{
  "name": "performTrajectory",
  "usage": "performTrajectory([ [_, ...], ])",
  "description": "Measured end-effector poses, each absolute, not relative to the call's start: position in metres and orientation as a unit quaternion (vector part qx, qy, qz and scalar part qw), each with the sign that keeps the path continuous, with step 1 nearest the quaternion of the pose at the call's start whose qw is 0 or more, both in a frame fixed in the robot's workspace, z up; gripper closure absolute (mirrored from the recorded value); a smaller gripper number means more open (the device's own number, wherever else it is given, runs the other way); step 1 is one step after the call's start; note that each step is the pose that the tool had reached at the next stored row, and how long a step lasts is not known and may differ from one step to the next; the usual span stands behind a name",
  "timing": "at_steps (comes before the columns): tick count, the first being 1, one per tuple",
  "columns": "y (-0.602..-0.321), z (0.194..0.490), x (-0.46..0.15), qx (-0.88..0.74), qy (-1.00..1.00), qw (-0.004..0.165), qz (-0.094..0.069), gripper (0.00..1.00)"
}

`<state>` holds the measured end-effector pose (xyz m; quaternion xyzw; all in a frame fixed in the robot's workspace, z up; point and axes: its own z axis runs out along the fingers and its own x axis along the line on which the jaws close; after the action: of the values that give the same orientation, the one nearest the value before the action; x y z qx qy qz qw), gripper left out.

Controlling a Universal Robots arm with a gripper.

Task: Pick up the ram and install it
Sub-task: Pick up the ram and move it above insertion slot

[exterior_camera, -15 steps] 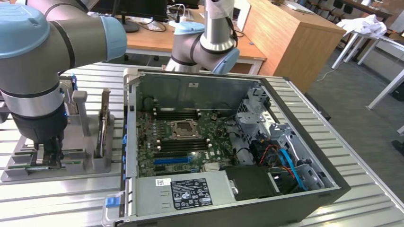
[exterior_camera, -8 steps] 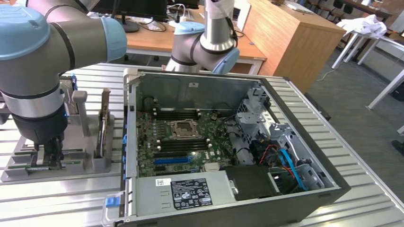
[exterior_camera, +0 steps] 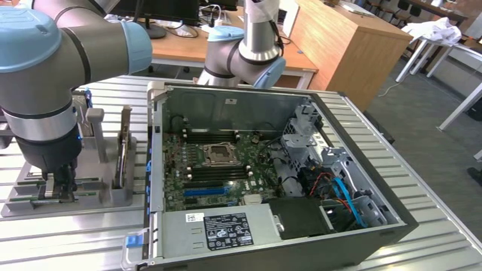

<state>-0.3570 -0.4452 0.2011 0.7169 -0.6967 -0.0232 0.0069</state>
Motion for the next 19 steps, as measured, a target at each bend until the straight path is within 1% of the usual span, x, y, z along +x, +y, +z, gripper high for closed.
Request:
performTrajectory([
  [7,-0.4452,0.2012,-0.3570,0.717,-0.697,0.007,-0.023,0.70],
  [9,-0.4452,0.2012,-0.3570,0.717,-0.697,0.007,-0.023,0.72],
  [10,-0.4452,0.2012,-0.3570,0.717,-0.697,0.007,-0.023,0.79],
  [16,-0.4452,0.2012,-0.3570,0.717,-0.697,0.007,-0.023,0.79],
  [17,-0.4452,0.2012,-0.3570,0.717,-0.697,0.007,-0.023,0.80],
  [18,-0.4452,0.2012,-0.3570,0.717,-0.697,0.007,-0.023,0.87],
  [19,-0.4452,0.2011,-0.3570,0.717,-0.697,0.007,-0.023,0.87],
])
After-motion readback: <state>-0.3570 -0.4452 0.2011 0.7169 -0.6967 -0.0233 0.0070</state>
